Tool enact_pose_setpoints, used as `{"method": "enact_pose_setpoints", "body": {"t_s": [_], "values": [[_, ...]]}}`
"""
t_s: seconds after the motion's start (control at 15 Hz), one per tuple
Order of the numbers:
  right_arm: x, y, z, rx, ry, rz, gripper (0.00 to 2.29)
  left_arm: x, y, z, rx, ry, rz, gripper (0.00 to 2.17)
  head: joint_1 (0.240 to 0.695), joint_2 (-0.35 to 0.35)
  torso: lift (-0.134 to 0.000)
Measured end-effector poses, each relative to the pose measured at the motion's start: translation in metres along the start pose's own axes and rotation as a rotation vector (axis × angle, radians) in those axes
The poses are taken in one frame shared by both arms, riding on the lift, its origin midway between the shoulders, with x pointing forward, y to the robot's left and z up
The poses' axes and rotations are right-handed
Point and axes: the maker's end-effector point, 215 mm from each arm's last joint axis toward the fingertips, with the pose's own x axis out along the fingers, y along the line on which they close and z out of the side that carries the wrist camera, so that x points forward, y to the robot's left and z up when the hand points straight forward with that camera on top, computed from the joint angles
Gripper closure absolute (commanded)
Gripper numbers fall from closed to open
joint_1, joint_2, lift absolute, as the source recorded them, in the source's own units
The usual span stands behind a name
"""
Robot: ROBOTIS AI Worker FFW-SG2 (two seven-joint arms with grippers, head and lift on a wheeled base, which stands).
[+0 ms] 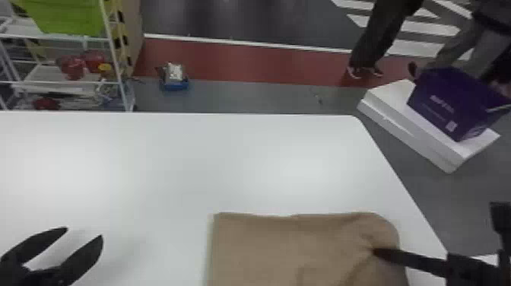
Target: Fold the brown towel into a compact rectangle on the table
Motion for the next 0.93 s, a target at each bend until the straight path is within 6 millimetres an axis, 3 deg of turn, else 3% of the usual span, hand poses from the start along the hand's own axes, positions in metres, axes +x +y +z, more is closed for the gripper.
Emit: {"method": "enact_pose_setpoints", "body": {"t_s": [0.33, 0.53, 0.6, 0.93], "values": [[-0.001, 0.043, 0.017, -0.006, -0.018, 0.064, 1.33, 0.001, 0.000, 0.001, 0.002, -0.001, 0.002, 0.05, 0.695, -0.145, -0.134], [0.018, 0.087, 0.054, -0.106, -0.047, 0.121, 1.33, 0.001, 0.000, 0.002, 0.003, -0.002, 0.000, 0.05, 0.695, -0.100, -0.134], [0.029, 0.097, 0.056, -0.131, -0.033, 0.129, 1.33, 0.001, 0.001, 0.003, 0.002, -0.003, 0.001, 0.05, 0.695, -0.060, -0.134], [0.087, 0.141, 0.028, -0.229, 0.096, 0.152, 1.33, -0.006, 0.010, 0.003, -0.003, -0.007, 0.018, 0.05, 0.695, 0.061, -0.134]]}}
